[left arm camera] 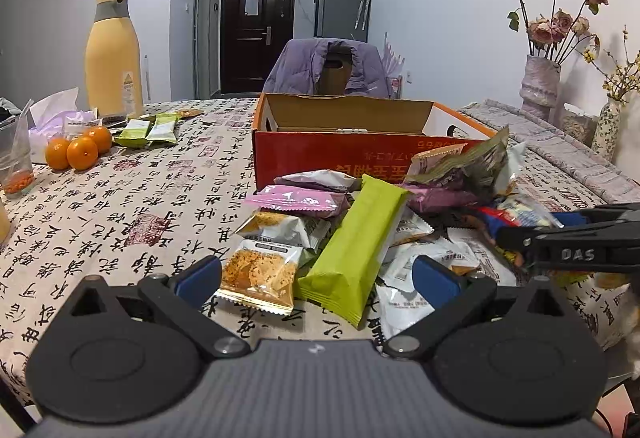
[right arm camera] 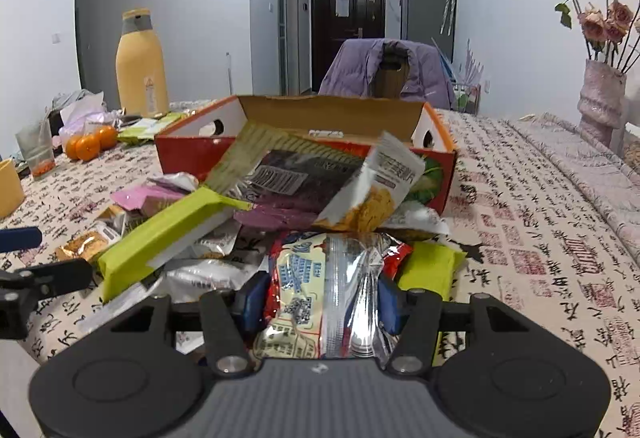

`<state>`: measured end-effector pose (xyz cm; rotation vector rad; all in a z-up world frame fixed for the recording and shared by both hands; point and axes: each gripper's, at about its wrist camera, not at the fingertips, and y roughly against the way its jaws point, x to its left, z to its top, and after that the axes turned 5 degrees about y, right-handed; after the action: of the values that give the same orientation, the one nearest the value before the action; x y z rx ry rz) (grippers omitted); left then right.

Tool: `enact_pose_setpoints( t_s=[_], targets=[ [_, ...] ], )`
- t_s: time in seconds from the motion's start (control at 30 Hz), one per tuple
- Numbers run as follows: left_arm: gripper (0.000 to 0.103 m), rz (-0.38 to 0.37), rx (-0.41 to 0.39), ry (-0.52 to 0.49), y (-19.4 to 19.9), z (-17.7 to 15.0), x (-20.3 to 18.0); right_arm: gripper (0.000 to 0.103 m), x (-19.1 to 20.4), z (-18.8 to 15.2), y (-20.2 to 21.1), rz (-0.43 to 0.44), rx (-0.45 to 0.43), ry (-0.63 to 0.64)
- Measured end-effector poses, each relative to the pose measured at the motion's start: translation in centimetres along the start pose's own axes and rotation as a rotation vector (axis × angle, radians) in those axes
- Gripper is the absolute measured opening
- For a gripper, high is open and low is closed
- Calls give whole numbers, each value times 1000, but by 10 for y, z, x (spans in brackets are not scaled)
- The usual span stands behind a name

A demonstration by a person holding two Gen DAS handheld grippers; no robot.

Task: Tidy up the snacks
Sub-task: 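Grasp the red-and-silver snack bag with the right gripper while the left grasps a cracker packet, then carry both held packets over the cardboard box and release them inside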

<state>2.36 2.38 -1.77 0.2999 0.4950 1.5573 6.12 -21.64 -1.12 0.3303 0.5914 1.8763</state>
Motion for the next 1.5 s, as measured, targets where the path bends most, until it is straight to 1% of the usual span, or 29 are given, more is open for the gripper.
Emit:
enact_pose_setpoints(
  t_s=[0.2, 0.3, 0.57, 0.77, 0.97, 1.03, 1.07, 1.2, 1.33, 1.43, 1.5],
  targets=[
    [103, 22, 5, 2, -2, 2, 3, 55, -9, 6, 17, -18, -57, -10],
    [103, 44, 15, 6, -5, 4, 6, 55, -13, 10, 26, -30, -92, -14],
    [103, 124, 64, 13, -20, 5, 23, 55, -18, 10, 38, -26, -136, -35],
    [103, 149, 95, 4, -34, 7, 31, 55, -18, 10, 44, -28, -160, -46],
    [101, 154, 83, -14, -42, 20, 33, 55, -21, 13, 49, -41, -182, -45],
    [98, 156, 91, -26, -47, 24, 33, 55, -21, 15, 50, -46, -188, -40],
    [95, 156, 100, -29, -50, 25, 33, 55, -22, 17, 50, -49, -191, -40],
    [87, 132, 143, -33, -61, 26, 32, 55, -25, 21, 50, -58, -201, -44],
    [80, 114, 154, -42, -64, 23, 30, 55, -26, 19, 46, -57, -187, -51],
    [66, 100, 179, -46, -68, 22, 30, 55, -26, 17, 43, -52, -178, -59],
    [49, 90, 191, -39, -70, 21, 31, 55, -25, 16, 42, -49, -175, -61]
  ],
)
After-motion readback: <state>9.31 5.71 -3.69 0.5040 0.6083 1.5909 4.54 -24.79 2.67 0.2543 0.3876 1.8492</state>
